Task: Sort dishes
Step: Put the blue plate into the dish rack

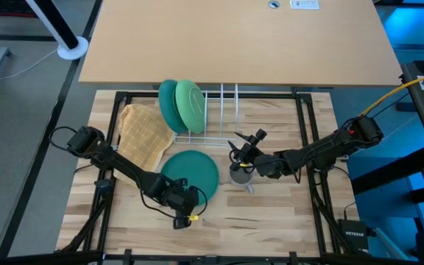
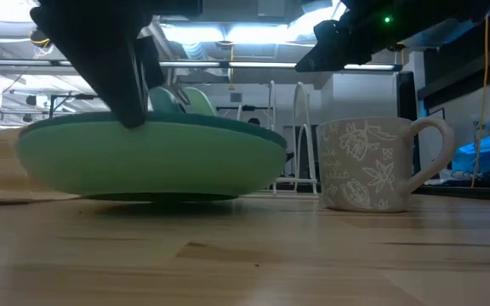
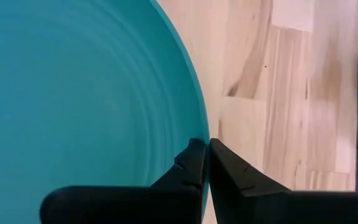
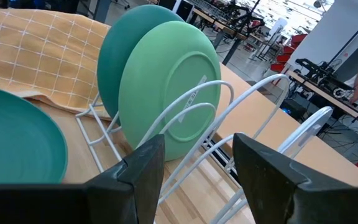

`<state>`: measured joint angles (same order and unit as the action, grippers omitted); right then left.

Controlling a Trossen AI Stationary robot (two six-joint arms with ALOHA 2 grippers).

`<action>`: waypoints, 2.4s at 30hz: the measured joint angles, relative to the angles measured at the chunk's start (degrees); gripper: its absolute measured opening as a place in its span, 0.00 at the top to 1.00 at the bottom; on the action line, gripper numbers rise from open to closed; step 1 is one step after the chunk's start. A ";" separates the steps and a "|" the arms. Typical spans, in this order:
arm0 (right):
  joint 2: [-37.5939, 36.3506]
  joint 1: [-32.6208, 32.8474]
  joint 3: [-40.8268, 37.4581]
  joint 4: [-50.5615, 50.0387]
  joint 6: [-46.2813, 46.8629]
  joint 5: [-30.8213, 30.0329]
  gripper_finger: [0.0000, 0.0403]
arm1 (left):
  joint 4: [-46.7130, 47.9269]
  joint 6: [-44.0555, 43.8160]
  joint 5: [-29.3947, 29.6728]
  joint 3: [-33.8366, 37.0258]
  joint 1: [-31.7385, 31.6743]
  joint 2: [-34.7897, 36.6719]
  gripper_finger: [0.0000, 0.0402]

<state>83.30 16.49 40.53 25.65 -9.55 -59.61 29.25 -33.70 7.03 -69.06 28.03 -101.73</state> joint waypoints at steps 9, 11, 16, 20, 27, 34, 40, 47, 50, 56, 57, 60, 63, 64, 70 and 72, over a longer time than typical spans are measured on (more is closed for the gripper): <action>0.00 0.00 0.00 -0.02 0.01 0.00 0.52 | 0.17 2.93 0.00 0.11 -0.04 -0.17 1.00; 0.00 0.00 0.00 -0.01 0.00 0.00 0.52 | 0.22 4.72 0.00 0.16 -0.04 -0.38 1.00; 0.00 0.00 0.00 -0.09 -0.02 0.02 0.52 | 0.07 10.05 -0.26 0.18 -0.16 -1.74 0.99; 0.00 0.00 0.00 -0.11 -0.02 0.02 0.52 | -0.23 8.90 -0.45 0.15 -0.32 -1.86 1.00; -0.01 0.00 0.02 -0.16 -1.05 0.01 0.52 | 0.14 5.46 -0.61 -1.12 -0.31 -0.37 1.00; 0.00 0.04 0.02 -0.01 -5.15 -5.50 0.52 | 0.20 0.61 -0.92 -1.33 -0.31 2.40 1.00; -0.01 0.04 0.02 0.07 -7.48 -7.93 0.52 | 0.16 -3.88 -0.75 -1.33 -0.68 7.39 1.00; -0.46 0.04 0.02 0.32 -9.47 -10.84 0.52 | -0.39 -7.02 1.20 -1.33 -1.70 13.50 1.00; -1.78 0.04 0.02 0.37 -10.62 -12.58 0.52 | -0.87 -7.21 2.97 -1.33 -2.26 15.96 1.00; -6.24 0.04 0.02 0.42 -11.15 -13.35 0.52 | -5.71 -6.34 6.03 -1.33 -3.62 20.32 1.00; -7.20 0.04 0.02 0.42 -11.67 -13.39 0.52 | -6.35 -5.92 6.43 -1.33 -3.78 20.87 1.00; -10.18 0.04 0.02 0.39 -12.14 -13.51 0.52 | -9.13 -3.19 8.75 -1.33 -4.24 22.01 1.00; -13.11 0.02 0.02 0.42 -13.51 -13.65 0.52 | -12.04 -0.38 12.06 -1.33 -4.81 22.84 1.00; -13.99 0.02 0.02 0.46 -13.81 -13.70 0.52 | -13.20 0.34 13.44 -1.33 -5.04 22.98 1.00; -18.42 0.02 0.02 0.38 -16.26 -13.72 0.52 | -22.45 7.94 22.34 -1.33 -6.56 22.99 1.00; -19.14 0.00 0.02 -0.27 -16.30 -13.70 0.52 | -24.97 9.93 25.34 -1.33 -7.14 22.99 1.00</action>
<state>64.16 16.49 40.56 25.38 -25.84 -73.32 4.28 -23.76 32.37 -70.39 20.89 -78.74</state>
